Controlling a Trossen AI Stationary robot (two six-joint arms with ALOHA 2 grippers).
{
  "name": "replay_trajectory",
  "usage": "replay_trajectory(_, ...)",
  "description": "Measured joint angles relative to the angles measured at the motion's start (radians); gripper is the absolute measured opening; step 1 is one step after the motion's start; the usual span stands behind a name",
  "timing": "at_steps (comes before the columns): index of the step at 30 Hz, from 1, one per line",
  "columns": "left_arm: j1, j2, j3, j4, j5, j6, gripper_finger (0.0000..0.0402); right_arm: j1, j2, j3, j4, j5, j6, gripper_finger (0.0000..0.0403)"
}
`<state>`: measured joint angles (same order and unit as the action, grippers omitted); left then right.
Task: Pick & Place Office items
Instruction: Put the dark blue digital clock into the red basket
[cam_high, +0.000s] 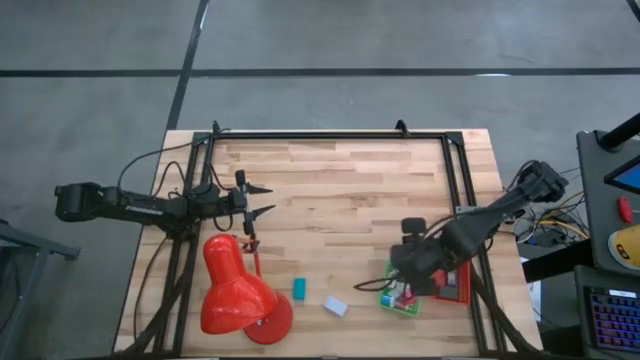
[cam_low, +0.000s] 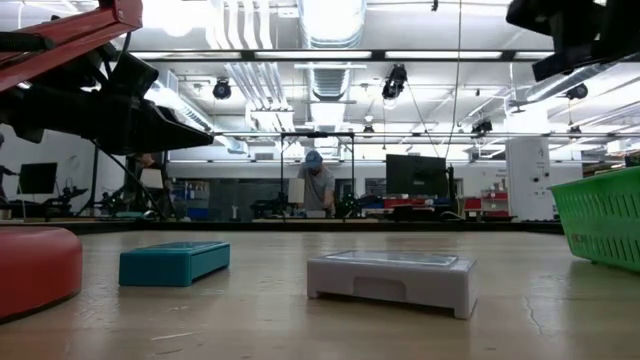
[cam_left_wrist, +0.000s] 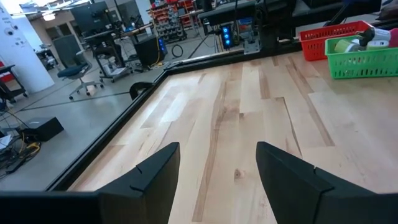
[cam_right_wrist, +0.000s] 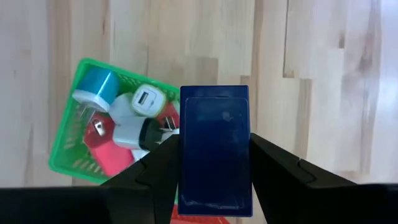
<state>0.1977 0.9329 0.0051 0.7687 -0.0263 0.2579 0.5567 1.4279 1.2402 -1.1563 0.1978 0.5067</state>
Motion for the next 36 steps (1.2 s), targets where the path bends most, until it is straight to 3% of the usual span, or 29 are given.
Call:
replay_trajectory(5, 0.0, 0.0, 0.0, 0.0, 0.0, 0.0, 0.0218, 0.029, -0.091, -0.108, 0.024, -0.017, 0.028, 0.0174)
replay_trajectory(21, 0.0, 0.0, 0.0, 0.0, 0.0, 0.0, 0.0218, 0.089, -0.341, -0.407, 0.041, -0.395, 0.194, 0.0176)
replay_trajectory(36, 0.0, 0.0, 0.0, 0.0, 0.0, 0.0, 0.0218, 0.107, -0.338, -0.607, 0.18, -0.442, 0.193, 0.0176)
